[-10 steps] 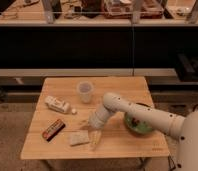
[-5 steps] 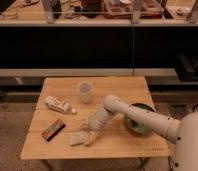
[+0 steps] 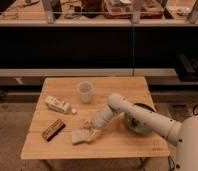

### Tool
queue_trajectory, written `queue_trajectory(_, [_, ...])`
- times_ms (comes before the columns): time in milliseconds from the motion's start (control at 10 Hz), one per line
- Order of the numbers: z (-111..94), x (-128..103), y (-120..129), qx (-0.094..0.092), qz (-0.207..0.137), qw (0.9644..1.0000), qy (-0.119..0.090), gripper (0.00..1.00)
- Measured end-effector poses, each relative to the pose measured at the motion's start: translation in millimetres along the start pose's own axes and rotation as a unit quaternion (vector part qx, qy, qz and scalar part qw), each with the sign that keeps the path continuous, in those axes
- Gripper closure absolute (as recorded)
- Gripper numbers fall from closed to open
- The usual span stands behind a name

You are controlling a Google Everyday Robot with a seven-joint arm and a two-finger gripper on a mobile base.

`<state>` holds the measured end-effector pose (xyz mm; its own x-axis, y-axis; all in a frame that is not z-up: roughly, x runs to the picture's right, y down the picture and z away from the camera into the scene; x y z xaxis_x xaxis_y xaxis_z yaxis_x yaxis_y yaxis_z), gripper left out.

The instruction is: Place the white sponge in the ceramic cup

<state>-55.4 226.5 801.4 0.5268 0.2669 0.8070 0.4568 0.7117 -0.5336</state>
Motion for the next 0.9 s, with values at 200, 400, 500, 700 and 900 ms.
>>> queue_trajectory(200, [-70, -3, -15, 0.050, -0.008, 0.9984, 0.024, 1.00])
queue_trajectory(400, [-146, 7, -15, 0.086, 0.006, 0.9936, 0.073, 1.00])
queue_trajectory(500, [-177, 15, -11, 0.098, 0.022, 0.9906, 0.092, 1.00])
queue_trajectory(700, [-222, 24, -10, 0.137, 0.052, 0.9849, 0.092, 1.00])
queue_trajectory(900, [-236, 12, -32, 0.187, 0.062, 0.9796, 0.041, 1.00])
